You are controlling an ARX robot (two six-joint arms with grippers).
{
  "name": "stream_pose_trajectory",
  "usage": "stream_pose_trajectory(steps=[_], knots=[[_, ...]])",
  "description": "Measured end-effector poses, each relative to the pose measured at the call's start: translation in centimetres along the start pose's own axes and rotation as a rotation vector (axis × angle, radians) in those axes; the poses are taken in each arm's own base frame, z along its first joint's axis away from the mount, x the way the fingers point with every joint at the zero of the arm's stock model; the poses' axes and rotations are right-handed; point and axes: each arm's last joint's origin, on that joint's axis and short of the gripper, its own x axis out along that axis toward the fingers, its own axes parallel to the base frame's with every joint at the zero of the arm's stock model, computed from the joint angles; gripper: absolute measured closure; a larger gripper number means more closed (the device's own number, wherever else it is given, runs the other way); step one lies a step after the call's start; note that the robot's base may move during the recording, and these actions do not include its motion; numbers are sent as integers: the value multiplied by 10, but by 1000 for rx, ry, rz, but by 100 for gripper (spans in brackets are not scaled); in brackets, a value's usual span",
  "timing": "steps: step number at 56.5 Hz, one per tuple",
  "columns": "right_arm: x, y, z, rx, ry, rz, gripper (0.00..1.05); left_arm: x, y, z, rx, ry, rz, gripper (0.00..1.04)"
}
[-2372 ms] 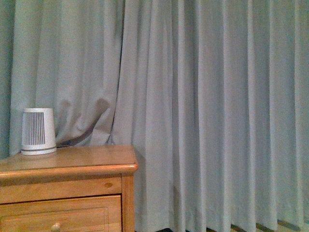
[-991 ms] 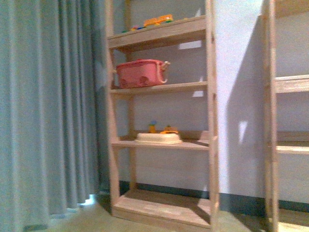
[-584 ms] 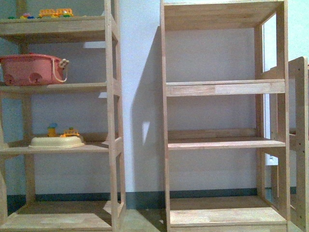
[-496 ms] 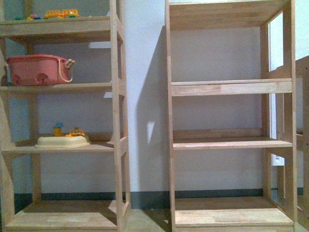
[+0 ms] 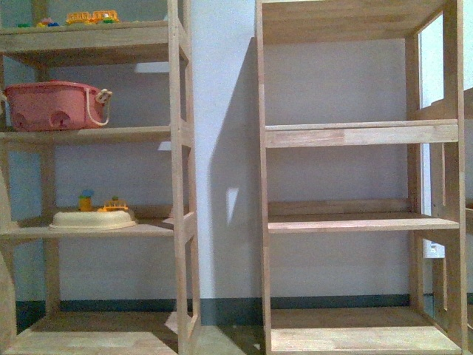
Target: Put away toys
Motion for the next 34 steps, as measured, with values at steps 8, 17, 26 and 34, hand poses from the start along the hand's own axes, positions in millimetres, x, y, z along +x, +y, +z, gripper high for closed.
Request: stream_pose_trajectory(steps=[8,17,26,34], knots=[[0,0,0,0,0,-1,98,0,0,0,0,0,0,6],[0,0,0,0,0,-1,98,0,0,0,0,0,0,6],[0,0,0,0,-1,-1,98,0,0,0,0,0,0,6],[0,0,0,0,-1,-1,98,0,0,0,0,0,0,6]])
